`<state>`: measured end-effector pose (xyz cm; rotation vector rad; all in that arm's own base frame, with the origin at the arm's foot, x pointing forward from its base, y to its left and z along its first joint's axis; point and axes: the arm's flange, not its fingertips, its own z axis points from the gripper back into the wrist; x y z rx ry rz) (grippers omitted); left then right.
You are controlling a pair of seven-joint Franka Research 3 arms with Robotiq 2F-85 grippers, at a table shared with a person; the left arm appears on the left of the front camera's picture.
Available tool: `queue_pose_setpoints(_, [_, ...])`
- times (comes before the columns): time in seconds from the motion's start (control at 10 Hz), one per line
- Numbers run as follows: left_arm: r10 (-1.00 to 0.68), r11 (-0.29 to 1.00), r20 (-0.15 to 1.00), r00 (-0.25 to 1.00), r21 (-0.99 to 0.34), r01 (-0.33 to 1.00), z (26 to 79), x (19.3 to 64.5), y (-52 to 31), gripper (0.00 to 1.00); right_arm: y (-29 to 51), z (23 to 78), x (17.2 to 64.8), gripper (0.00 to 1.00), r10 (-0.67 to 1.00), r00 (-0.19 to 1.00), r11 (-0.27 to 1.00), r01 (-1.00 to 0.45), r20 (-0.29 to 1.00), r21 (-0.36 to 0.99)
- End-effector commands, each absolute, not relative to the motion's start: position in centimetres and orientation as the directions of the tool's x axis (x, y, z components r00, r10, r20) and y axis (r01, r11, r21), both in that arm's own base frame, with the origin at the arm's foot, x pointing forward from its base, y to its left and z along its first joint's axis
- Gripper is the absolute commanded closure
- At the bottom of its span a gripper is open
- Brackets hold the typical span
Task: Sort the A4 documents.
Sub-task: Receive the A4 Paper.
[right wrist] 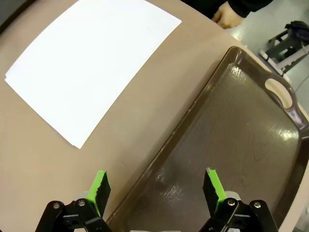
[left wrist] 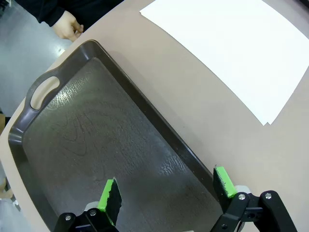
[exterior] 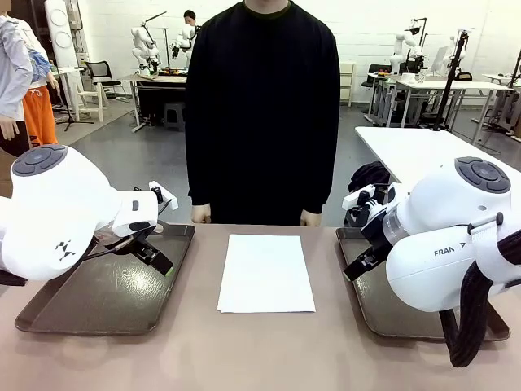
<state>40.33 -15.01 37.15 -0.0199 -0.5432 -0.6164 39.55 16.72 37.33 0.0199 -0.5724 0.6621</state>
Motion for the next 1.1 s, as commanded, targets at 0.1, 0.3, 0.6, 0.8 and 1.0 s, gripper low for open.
queue_pose_setpoints(0.1, [-0.543,0.821,0.49,0.681,0.14,0.554,37.1,40.3,-15.0,0.0,16.7,37.3,39.6,0.0,0.575,0.641,0.795,-0.586,0.508,-0.16])
queue_pose_setpoints(0.3, [-0.543,0.821,0.49,0.681,0.14,0.554,37.1,40.3,-15.0,0.0,16.7,37.3,39.6,0.0,0.575,0.641,0.795,-0.586,0.508,-0.16])
queue_pose_setpoints(0.6, [-0.543,0.821,0.49,0.681,0.14,0.554,37.1,40.3,-15.0,0.0,16.7,37.3,39.6,0.0,0.575,0.641,0.795,-0.586,0.508,-0.16])
queue_pose_setpoints(0.8, [-0.544,0.82,0.49,0.681,0.14,0.554,37.1,40.3,-15.0,0.0,16.7,37.3,39.6,0.0,0.575,0.641,0.794,-0.586,0.508,-0.16])
queue_pose_setpoints(1.0, [-0.515,0.835,0.478,0.712,0.092,0.542,38.2,40.4,-11.2,0.0,13.1,41.0,39.3,0.0,0.537,0.649,0.804,-0.588,0.538,-0.093])
